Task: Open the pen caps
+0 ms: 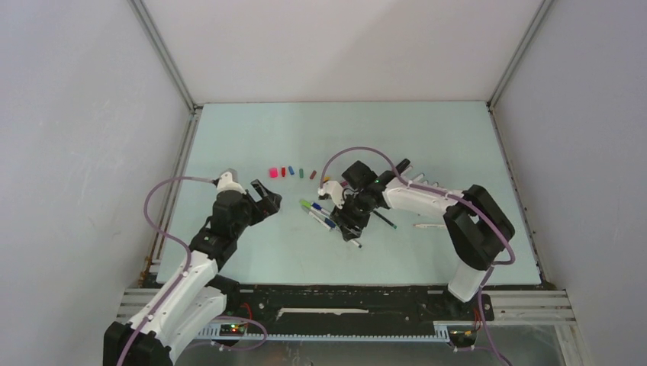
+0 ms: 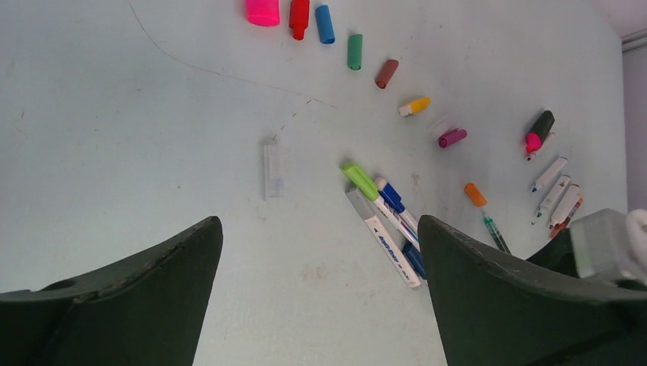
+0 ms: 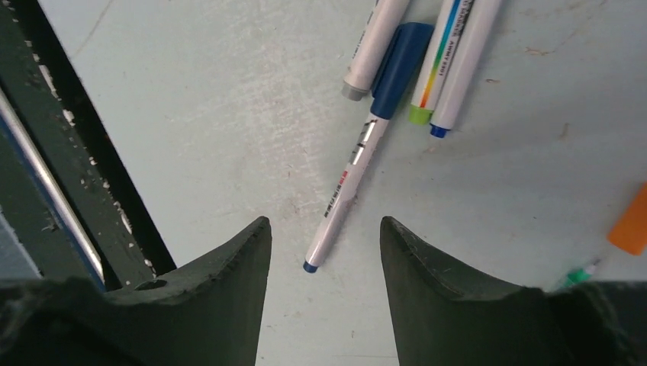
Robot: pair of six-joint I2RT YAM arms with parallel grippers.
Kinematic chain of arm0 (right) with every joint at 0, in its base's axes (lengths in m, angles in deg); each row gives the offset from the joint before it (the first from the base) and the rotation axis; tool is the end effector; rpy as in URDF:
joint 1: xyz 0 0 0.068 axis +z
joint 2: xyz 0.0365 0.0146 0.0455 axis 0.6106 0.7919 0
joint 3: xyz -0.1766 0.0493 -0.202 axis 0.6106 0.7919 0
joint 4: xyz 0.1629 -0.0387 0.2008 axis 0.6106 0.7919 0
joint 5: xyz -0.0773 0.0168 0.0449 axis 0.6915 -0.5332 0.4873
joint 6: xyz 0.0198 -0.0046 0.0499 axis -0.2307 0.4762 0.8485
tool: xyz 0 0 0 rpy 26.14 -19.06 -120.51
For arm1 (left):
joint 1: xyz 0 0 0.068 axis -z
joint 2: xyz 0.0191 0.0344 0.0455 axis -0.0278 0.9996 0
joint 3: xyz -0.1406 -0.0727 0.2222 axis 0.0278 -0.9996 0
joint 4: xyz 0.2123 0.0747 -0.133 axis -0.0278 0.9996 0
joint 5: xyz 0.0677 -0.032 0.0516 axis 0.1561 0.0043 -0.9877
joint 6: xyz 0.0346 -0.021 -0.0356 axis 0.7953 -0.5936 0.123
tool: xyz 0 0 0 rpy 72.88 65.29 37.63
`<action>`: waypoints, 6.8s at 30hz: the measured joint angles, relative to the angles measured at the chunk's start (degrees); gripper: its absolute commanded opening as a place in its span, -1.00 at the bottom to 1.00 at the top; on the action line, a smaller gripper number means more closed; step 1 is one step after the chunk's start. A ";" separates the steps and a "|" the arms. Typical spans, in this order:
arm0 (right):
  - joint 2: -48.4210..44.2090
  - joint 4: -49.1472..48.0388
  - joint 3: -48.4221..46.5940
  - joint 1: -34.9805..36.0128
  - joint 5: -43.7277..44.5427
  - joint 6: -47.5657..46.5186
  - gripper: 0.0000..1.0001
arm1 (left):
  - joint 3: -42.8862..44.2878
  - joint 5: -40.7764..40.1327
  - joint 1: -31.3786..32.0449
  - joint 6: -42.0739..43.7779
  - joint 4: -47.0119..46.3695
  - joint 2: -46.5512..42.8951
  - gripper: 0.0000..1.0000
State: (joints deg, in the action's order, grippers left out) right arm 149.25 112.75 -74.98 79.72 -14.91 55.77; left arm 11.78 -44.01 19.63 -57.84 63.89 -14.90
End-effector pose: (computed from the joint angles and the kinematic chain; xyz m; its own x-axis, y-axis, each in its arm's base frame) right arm 0.2388 0.2386 0.1840 -0.4136 -0.7602 -0.5010 -0.9074 0.2989 0.2955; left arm 0.1654 -0.0500 0.2173 -0.4866 -0.5090 -0.7100 -0.1177 0.8435 -0.5241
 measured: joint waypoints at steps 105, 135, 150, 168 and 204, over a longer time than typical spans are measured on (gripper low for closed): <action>-2.14 -0.44 -2.93 -10.75 -24.48 11.15 -1.00 | -1.57 10.73 19.02 -29.90 -60.76 36.02 -1.00; -0.11 7.08 5.73 -5.20 13.33 -0.26 -0.61 | -0.79 -4.59 0.44 -12.17 -5.51 21.44 -0.94; -0.13 7.58 4.94 -6.60 11.43 0.42 -0.21 | 4.42 -5.95 -0.17 -11.08 -4.28 31.41 -0.17; 11.54 4.15 -20.11 -2.36 1.86 3.52 -0.45 | 0.59 -2.45 -0.44 -4.83 -2.05 3.61 0.73; 24.11 7.19 -28.37 2.58 15.13 5.14 -0.83 | -6.67 5.33 -0.57 -7.39 -12.92 2.54 0.74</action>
State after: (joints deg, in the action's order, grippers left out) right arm 173.36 119.94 -103.35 82.30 0.21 60.91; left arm 5.12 -38.68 19.07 -65.23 50.98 -12.37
